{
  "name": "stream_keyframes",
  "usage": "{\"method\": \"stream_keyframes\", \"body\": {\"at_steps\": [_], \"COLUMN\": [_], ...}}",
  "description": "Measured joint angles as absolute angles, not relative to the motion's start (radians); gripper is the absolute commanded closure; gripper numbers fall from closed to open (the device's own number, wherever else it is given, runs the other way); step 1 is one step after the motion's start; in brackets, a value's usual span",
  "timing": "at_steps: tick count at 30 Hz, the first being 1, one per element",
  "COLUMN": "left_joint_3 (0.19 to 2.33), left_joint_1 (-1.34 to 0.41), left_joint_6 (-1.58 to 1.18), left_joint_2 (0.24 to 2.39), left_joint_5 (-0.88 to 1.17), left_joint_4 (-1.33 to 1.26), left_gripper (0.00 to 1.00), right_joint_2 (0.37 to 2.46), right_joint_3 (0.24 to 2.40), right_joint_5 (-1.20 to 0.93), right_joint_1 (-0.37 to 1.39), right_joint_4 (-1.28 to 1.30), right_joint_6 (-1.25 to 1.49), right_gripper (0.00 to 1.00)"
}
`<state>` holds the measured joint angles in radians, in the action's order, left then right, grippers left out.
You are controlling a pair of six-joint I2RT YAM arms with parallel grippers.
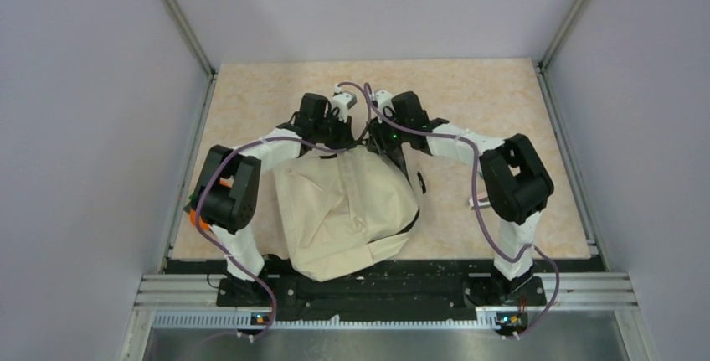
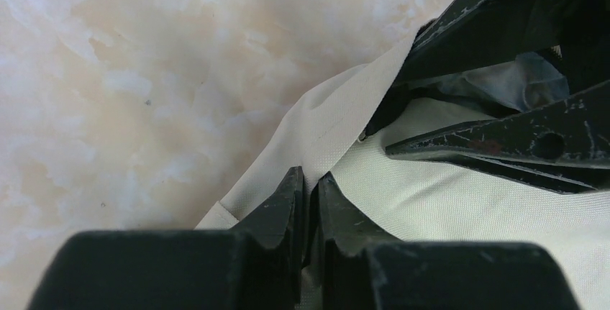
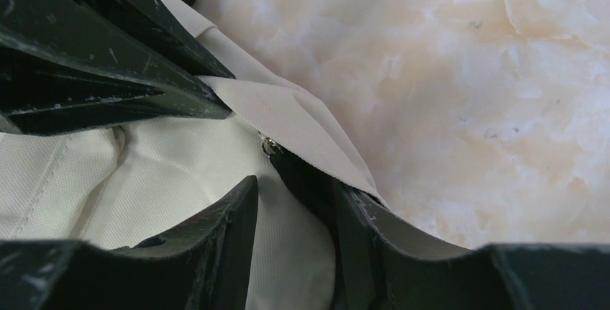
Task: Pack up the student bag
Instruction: Zip the student bag at the center of the board.
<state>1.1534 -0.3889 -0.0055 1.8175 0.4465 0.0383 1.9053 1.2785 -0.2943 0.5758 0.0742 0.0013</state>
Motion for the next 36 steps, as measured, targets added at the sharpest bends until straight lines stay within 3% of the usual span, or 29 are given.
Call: {"method": "stream_keyframes", "body": {"at_steps": [5,10,14,36], "left_joint_3": [1.151,1.150,1.150,1.116], "left_joint_1": [-0.386,-0.384,-0.383,-0.400], "left_joint_6": [-0.009,-0.017,-0.019,-0.082], "left_joint_2": [1.817,1.817,1.816,1.744], "left_joint_5": [0.454,0.456,0.455,0.294], "left_joint_4": [0.035,0.034,0.032,0.040], "left_gripper": [1.00,1.00,1.00,1.00], "right_joint_2": [1.927,1.951,1.954,1.822], "right_joint_3": [1.312,1.325,1.325,1.326], "right_joint_5": [-0.326,-0.353,-0.354,-0.099], "right_joint_1": [0.575,0.575,0.575,0.581], "right_joint_4": [0.073,0.072,0.072,0.275], "right_joint_6": [-0.004,-0.014,-0.015,0.115], "right_gripper": [0.67,0.93,1.00,1.00]}}
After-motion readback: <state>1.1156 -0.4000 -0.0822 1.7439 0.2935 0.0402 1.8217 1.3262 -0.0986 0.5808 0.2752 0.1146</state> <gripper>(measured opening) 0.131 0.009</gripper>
